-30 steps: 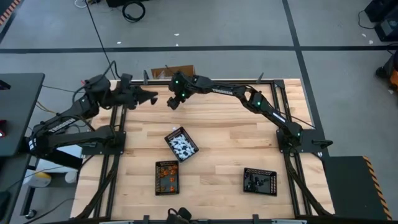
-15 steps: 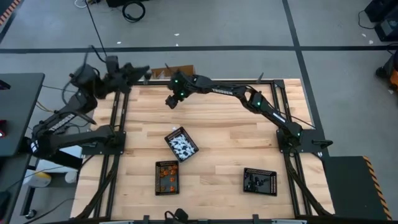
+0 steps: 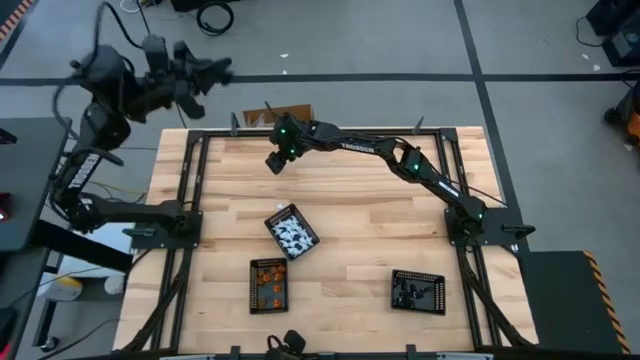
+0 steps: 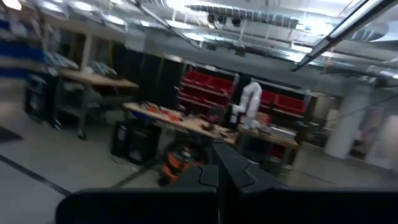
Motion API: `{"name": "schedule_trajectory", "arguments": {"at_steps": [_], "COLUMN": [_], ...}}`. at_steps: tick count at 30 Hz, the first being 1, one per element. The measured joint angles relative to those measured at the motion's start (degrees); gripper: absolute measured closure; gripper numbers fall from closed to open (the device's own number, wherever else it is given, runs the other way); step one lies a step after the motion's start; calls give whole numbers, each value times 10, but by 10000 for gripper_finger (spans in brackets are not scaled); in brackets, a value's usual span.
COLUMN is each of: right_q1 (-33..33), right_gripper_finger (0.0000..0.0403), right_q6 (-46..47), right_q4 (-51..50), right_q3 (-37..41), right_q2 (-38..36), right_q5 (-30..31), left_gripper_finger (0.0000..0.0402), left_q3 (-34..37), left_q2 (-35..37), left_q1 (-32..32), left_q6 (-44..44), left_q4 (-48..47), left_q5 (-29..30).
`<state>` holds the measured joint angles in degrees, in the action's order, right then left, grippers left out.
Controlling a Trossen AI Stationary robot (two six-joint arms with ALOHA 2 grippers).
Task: Sort Halloween decoration
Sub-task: Put the white ghost toy into the middle black basket
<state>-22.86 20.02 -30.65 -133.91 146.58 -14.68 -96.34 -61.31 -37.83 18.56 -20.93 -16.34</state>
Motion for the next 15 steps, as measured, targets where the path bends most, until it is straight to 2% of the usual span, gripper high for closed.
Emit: {"name": "schedule_trajectory", "arguments": {"at_steps": [2,8,10,15], "right_q1": [-1,-1,-1,-1], "right_gripper_finger": [192,192,192,192], "right_q6": [6,-1,-2,-10], "right_q4": [0,0,0,3], "right_q3": [0,0,0,0], "right_q2": [0,0,0,0], "right_q5": [-2,-2,-2,2], "left_gripper_finger": [401,401,401,401], "left_q3": [-39,-139,-171,-205], "left_q2": [-19,-86,-103,-131], "left_q1": [-11,-26,-26,-48], "left_q6": [-23,-53,-63,-64], "left_q4": [-10,5,10,6], "left_q5": [-1,-95,-109,-138]}}
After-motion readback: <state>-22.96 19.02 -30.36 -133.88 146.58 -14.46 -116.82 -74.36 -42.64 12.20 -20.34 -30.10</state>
